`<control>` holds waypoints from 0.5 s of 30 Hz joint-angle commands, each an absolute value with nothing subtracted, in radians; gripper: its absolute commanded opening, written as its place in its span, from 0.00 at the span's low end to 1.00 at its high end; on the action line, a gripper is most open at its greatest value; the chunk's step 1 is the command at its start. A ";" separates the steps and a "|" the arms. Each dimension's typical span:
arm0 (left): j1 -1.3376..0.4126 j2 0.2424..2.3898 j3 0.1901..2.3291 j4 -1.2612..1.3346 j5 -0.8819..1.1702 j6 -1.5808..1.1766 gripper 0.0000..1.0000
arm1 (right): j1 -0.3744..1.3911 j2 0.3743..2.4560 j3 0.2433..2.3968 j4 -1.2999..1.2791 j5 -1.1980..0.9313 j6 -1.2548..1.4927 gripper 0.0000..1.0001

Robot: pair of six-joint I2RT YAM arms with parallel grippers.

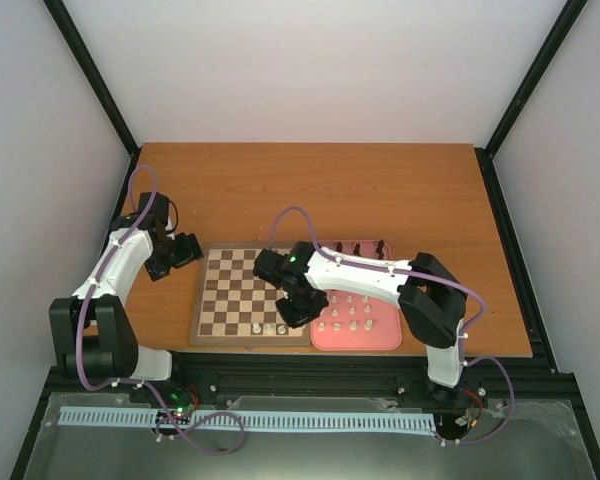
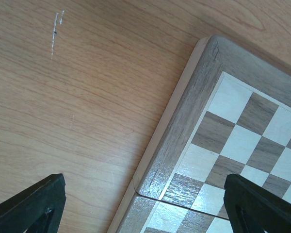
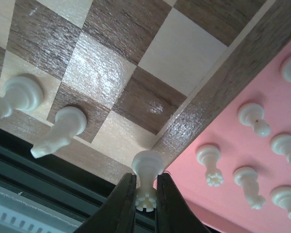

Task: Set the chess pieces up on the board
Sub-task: Place the chess piece on the chessboard.

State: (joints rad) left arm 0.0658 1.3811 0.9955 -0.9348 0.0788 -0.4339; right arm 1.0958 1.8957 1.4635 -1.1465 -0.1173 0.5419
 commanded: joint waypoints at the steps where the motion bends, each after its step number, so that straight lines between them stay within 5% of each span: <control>1: 0.069 1.382 1.014 -0.926 0.080 -0.420 1.00 | 1.109 1.926 1.513 -1.142 -0.117 0.524 0.08; 15: 0.069 1.384 1.012 -0.923 0.081 -0.419 1.00 | 1.117 1.971 1.535 -1.141 -0.133 0.502 0.08</control>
